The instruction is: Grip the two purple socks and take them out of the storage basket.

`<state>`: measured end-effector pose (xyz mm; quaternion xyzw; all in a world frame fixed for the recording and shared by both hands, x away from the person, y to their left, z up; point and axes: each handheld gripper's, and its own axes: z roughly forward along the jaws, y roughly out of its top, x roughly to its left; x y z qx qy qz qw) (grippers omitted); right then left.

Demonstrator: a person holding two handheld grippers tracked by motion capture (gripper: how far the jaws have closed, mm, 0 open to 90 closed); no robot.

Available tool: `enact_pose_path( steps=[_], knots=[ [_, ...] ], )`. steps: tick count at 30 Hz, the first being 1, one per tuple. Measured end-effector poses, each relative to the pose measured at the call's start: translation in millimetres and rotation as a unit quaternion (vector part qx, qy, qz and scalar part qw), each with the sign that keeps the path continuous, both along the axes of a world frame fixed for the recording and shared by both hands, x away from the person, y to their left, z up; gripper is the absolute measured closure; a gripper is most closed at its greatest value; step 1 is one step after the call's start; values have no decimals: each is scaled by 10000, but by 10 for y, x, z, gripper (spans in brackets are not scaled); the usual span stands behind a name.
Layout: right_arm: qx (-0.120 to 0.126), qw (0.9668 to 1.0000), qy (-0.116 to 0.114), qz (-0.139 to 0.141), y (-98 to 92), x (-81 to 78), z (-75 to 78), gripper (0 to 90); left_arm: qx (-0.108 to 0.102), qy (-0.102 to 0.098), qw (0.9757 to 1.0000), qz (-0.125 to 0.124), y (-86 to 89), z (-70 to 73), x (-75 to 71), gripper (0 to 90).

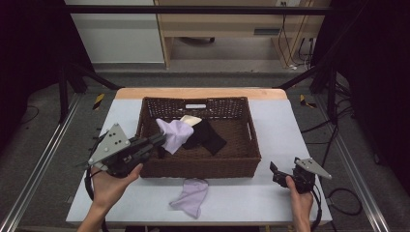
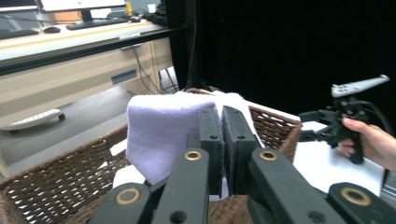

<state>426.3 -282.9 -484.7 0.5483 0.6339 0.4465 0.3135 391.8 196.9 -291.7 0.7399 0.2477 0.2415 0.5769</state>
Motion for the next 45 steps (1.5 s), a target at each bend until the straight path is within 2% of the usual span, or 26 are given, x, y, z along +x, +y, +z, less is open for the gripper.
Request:
enact_pose_path(
  steps=[5, 7, 13, 25, 35, 41, 45],
  knots=[
    [0, 10000, -1, -12, 2, -1, 0, 46, 46, -16, 9999, -137, 9, -76, -138, 870],
    [-3, 10000, -7, -14, 2, -1, 0, 46, 63, 11, 9998, -199, 1, -155, -209, 870],
    [-12, 10000, -10, -26, 4, -2, 0, 46, 65, 77, 9996, -276, 18, -270, -299, 870],
    [-14, 10000, -2, -40, 13, -5, 2, 47, 387, 498, 9965, -547, -21, -660, -437, 870],
    [-2, 10000, -31, -41, 0, -6, 0, 47, 682, 1032, 9903, -637, -78, -1020, -408, 870],
    [18, 10000, -38, -29, -2, -5, 0, 47, 964, 1284, 9848, -658, -184, -1236, -338, 870],
    [29, 10000, -25, -24, -5, -6, 1, 47, 1039, 1447, 9819, -647, -212, -1350, -284, 870]
  ],
)
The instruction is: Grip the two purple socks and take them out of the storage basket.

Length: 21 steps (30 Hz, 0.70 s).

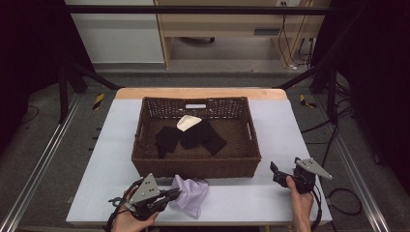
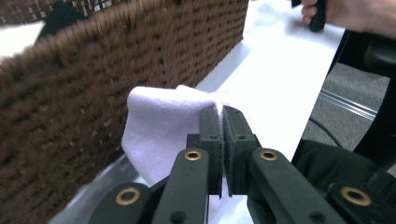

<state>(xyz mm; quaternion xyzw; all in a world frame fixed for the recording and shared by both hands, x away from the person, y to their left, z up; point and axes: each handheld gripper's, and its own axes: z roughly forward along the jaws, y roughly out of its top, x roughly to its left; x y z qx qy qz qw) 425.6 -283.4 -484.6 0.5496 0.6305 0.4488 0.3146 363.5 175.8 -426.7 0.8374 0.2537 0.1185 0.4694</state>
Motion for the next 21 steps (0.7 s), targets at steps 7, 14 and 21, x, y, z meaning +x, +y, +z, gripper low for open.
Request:
enact_pose_path(
  steps=[7, 14, 21],
  knots=[
    [-15, 10000, 3, 8, 3, 3, -1, 47, 175, 198, 9996, 96, -49, -201, 108, 869],
    [-44, 10000, 20, 7, 9, 5, 0, 47, 258, 230, 9993, 159, -77, -300, 181, 846],
    [-51, 10000, 49, 14, 18, 5, 2, 47, 69, 253, 9992, 310, -32, -336, 208, 656]
  ],
)
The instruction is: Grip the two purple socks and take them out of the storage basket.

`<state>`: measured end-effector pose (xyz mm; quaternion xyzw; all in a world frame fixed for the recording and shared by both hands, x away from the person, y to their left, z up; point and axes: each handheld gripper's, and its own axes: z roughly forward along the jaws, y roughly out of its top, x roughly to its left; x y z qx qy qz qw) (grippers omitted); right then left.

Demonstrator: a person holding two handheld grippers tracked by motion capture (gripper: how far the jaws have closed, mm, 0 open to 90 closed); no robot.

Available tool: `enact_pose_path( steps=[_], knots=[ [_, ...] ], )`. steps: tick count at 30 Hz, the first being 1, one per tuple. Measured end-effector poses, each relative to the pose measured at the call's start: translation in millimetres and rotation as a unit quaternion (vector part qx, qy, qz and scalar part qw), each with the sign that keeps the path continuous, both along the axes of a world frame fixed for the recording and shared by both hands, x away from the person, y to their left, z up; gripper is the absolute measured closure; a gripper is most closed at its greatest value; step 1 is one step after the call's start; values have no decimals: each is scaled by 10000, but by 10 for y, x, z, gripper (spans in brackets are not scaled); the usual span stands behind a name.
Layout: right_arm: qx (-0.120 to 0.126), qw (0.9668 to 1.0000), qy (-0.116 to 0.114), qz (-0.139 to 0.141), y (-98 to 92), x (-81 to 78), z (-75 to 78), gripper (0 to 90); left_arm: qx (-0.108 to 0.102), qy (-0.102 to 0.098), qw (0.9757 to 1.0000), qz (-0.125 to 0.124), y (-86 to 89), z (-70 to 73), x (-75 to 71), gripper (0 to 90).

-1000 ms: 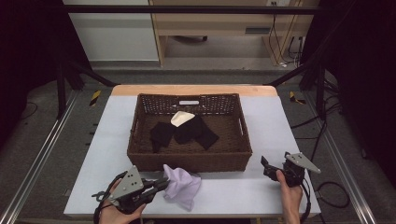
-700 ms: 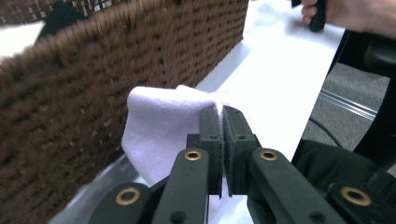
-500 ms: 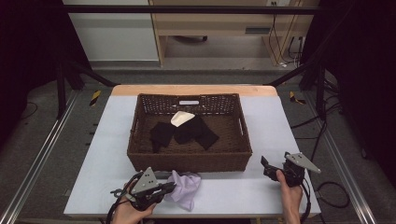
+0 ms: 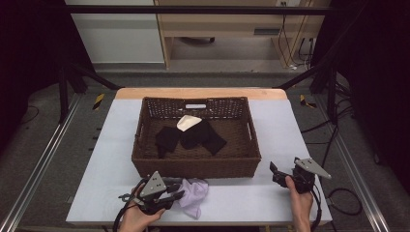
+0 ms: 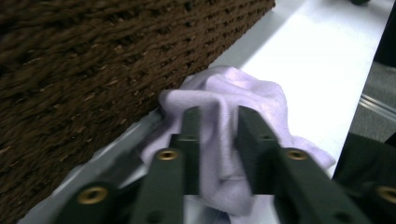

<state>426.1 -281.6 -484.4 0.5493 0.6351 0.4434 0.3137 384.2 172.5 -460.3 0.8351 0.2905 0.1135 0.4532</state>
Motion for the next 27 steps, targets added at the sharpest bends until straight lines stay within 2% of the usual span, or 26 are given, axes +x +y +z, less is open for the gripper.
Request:
enact_pose_path(
  steps=[4, 12, 16, 21, 27],
  knots=[
    [11, 10000, -3, 5, -3, 3, -1, 47, -290, -41, 9993, 232, 57, 39, -5, 497],
    [4, 10000, -4, -5, -7, 3, -2, 47, -451, -213, 9974, 516, 244, 119, -17, 390],
    [11, 10000, -30, -24, -9, -1, -1, 46, -450, -212, 9966, 662, 350, 107, -10, 373],
    [25, 10000, -43, -41, -7, -2, -2, 46, -227, -191, 9953, 922, 493, 16, 9, 359],
    [17, 10000, -28, -35, -10, 0, -2, 46, -141, -218, 9924, 1205, 682, -42, -18, 346]
  ],
)
